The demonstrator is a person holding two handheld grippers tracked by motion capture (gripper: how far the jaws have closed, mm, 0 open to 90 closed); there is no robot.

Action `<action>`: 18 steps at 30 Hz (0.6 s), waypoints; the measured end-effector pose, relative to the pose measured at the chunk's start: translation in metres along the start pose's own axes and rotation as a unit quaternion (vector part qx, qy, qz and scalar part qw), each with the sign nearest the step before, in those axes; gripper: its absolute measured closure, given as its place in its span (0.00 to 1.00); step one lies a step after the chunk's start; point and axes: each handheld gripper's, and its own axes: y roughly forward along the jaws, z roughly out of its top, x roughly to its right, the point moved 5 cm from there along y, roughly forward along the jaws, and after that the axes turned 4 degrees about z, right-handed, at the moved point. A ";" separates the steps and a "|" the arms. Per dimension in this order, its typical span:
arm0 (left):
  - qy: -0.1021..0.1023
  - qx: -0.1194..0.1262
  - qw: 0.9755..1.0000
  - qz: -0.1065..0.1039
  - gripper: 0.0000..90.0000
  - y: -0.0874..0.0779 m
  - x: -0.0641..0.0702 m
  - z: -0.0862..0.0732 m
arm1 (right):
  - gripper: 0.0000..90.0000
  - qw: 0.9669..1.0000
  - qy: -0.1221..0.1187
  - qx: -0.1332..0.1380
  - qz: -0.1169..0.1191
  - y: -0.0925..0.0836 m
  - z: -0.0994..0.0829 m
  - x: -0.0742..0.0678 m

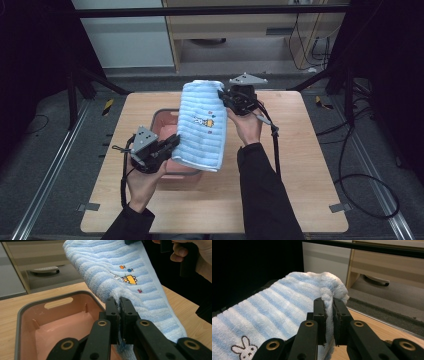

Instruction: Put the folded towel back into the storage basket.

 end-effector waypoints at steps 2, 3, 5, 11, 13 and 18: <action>-0.005 0.000 1.000 0.001 0.96 -0.001 -0.004 0.000 | 0.92 1.000 -0.001 0.000 0.002 0.004 0.002 -0.003; -0.006 0.002 1.000 0.002 0.96 -0.002 -0.005 0.000 | 0.92 1.000 -0.003 0.000 0.003 0.006 0.003 -0.004; -0.007 0.003 1.000 0.002 0.96 -0.003 -0.008 0.000 | 0.92 1.000 -0.002 0.002 0.007 0.009 0.004 -0.007; -0.007 0.004 1.000 0.010 0.96 -0.005 -0.017 0.000 | 0.92 1.000 -0.002 0.001 0.013 0.020 0.005 -0.013; -0.008 0.004 1.000 0.013 0.96 -0.006 -0.021 -0.001 | 0.92 1.000 -0.001 0.002 0.015 0.023 0.006 -0.015; -0.012 0.004 1.000 0.022 0.96 -0.008 -0.031 -0.002 | 0.92 1.000 -0.002 -0.001 0.021 0.034 0.008 -0.021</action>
